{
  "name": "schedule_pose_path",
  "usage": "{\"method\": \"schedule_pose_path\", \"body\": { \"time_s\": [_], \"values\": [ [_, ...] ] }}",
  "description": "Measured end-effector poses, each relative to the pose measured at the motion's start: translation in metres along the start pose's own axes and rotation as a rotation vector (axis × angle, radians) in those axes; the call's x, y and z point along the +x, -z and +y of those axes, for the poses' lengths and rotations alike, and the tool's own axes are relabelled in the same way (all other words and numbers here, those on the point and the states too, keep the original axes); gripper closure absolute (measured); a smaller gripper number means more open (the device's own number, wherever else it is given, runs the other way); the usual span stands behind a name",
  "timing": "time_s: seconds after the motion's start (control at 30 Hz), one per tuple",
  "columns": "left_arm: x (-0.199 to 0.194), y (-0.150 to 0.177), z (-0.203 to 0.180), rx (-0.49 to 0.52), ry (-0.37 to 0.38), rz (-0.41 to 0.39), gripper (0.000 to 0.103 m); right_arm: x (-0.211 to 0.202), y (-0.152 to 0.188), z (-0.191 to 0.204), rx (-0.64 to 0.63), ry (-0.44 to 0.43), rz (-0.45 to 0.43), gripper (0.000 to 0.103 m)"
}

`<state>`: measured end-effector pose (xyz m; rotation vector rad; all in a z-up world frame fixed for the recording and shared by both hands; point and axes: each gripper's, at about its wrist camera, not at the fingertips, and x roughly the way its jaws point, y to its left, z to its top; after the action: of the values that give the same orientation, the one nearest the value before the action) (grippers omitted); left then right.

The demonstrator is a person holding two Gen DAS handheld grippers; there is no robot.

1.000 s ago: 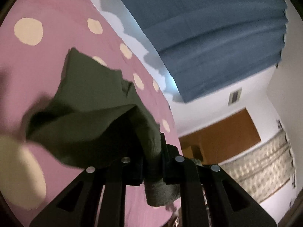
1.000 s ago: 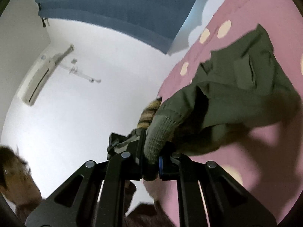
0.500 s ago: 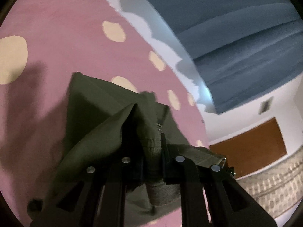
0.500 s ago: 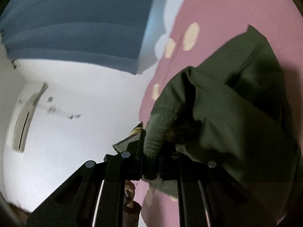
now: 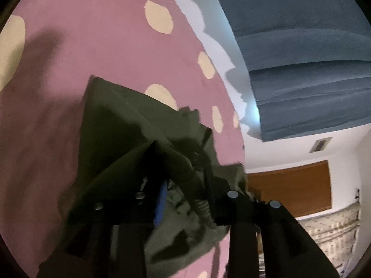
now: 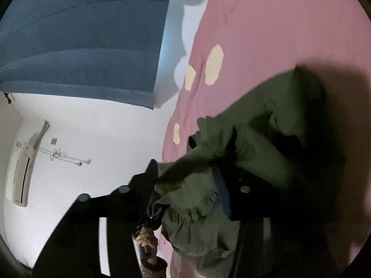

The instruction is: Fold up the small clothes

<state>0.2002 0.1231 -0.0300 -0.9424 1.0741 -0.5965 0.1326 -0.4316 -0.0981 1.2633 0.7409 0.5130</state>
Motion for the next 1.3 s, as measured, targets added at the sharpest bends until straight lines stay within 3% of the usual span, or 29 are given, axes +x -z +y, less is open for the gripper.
{"method": "schedule_pose_path", "body": {
  "time_s": [0.23,0.33,0.4,0.5,0.6,0.97,1.07,1.17,1.23,1.27,1.3],
  "values": [
    [-0.028,0.008,-0.019,0.103,-0.049,-0.023,0.061,-0.017,0.001,0.029,-0.232,0.191,0.013,0.043],
    [-0.042,0.01,-0.032,0.23,-0.157,-0.084,0.056,-0.017,0.005,0.041,-0.337,0.274,0.032,0.043],
    [-0.039,0.017,-0.046,0.391,-0.302,-0.118,0.054,-0.014,0.007,0.05,-0.409,0.33,0.046,0.043],
    [-0.021,0.023,-0.058,0.589,-0.407,-0.087,0.048,-0.004,0.009,0.058,-0.464,0.365,0.078,0.043],
    [0.007,0.02,-0.061,0.691,-0.48,-0.028,0.045,0.009,0.006,0.063,-0.504,0.41,0.097,0.043],
    [0.074,-0.01,-0.059,0.807,-0.567,0.059,0.045,0.057,-0.01,0.066,-0.675,0.597,0.183,0.042],
    [0.086,-0.005,-0.064,0.877,-0.622,0.069,0.046,0.072,-0.01,0.066,-0.722,0.624,0.213,0.036],
    [0.097,0.0,-0.066,0.942,-0.704,0.069,0.054,0.084,-0.008,0.067,-0.771,0.647,0.225,0.033],
    [0.104,0.002,-0.063,0.973,-0.782,0.066,0.076,0.093,-0.009,0.066,-0.789,0.669,0.228,0.036],
    [0.106,0.002,-0.061,0.976,-0.798,0.071,0.08,0.096,-0.009,0.065,-0.793,0.682,0.227,0.042],
    [0.106,0.002,-0.06,0.978,-0.806,0.07,0.084,0.097,-0.01,0.064,-0.799,0.696,0.224,0.067]
  ]
}}
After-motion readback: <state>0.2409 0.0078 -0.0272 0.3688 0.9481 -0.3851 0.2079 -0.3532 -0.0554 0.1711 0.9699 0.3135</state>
